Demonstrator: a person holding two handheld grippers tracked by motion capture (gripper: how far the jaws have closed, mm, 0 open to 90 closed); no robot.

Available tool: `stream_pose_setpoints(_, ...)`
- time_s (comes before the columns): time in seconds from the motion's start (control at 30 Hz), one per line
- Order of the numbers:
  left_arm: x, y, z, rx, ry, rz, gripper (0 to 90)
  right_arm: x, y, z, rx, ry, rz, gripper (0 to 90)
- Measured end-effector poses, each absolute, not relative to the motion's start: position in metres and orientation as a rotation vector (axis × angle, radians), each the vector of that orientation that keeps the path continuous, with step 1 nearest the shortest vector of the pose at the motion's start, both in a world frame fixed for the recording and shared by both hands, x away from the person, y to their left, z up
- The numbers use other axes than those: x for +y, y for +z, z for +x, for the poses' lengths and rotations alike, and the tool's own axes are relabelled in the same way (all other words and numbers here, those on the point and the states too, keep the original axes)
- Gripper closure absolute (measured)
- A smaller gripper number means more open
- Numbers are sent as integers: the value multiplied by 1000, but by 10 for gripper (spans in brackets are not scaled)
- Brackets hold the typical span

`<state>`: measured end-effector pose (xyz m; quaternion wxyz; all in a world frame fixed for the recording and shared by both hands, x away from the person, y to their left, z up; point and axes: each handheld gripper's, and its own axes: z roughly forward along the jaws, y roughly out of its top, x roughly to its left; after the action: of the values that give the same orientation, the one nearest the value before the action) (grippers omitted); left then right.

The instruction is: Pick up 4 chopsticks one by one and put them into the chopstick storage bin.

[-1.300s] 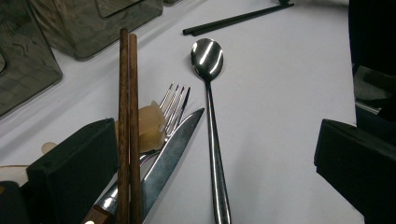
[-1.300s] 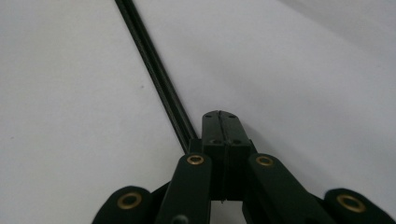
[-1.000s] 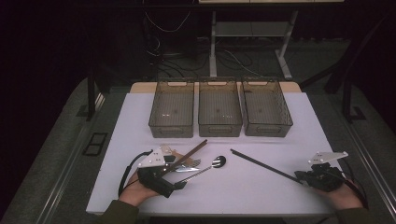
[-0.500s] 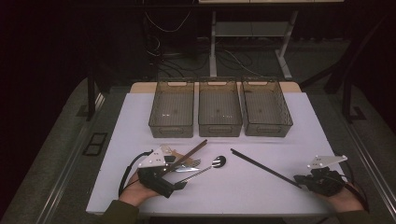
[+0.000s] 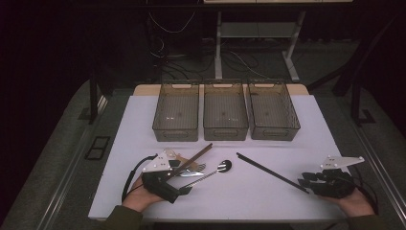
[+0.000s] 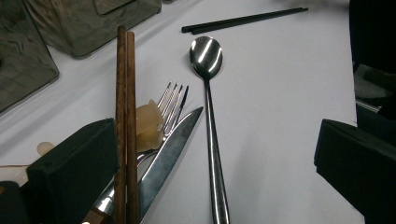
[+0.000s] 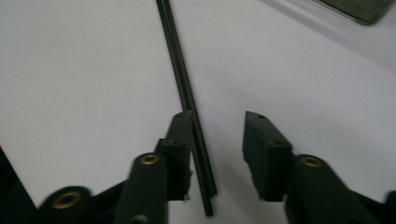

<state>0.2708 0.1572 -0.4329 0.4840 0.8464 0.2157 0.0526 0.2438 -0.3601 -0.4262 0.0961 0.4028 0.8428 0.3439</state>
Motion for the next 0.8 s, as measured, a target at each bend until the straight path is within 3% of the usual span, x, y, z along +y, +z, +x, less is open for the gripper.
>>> stream_pose_setpoints(0.2, 157, -433, 271, 527, 129, 2061, 0, -353, -426, 249, 2530, 1068, 1161, 461)
stream_pose_setpoints(0.8, 156, -433, 270, 532, 126, 2057, 0, -328, -413, 270, 2610, 1131, 1053, 364)
